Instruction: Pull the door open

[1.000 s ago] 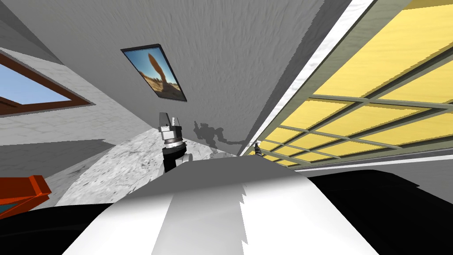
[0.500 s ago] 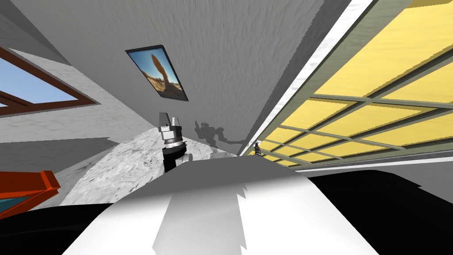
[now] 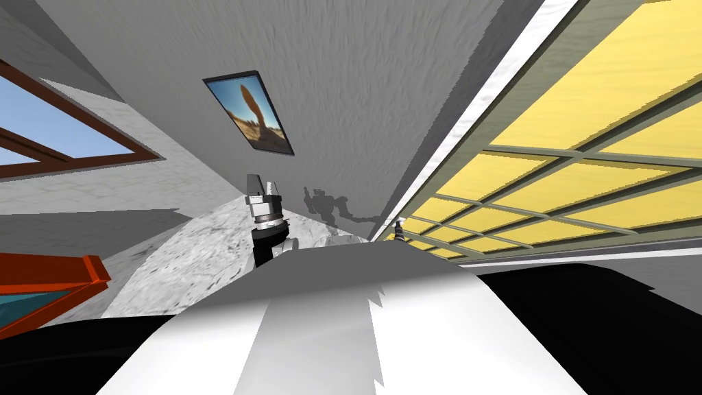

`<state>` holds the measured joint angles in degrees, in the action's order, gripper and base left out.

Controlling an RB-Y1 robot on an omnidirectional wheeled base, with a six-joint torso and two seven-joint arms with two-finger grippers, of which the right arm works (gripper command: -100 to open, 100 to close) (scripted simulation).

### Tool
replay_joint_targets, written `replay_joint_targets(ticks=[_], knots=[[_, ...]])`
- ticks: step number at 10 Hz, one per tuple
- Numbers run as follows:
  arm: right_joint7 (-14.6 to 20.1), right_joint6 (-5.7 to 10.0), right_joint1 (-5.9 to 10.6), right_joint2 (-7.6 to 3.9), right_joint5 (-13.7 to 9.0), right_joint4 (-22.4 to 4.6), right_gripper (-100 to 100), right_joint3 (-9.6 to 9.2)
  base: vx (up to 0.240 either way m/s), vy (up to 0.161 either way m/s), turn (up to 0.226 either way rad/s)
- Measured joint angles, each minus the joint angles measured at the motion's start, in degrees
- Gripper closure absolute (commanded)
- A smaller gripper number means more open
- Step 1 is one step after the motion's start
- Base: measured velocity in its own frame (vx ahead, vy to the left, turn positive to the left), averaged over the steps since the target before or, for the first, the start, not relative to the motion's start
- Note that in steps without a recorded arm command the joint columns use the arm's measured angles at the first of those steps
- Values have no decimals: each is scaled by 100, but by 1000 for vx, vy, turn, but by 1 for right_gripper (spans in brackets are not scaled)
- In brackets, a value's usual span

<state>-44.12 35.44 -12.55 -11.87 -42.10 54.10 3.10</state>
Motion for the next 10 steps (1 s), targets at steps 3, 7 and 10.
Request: replay_joint_targets(ticks=[3,7,10], knots=[[408,32,56,-55,-1,-82,100,-55,-29,-7,30],[824,138,17,-54,9,-80,100,-113,-26,3,30],[1239,177,107,-75,-4,-147,100,-145,-39,-17,35]])
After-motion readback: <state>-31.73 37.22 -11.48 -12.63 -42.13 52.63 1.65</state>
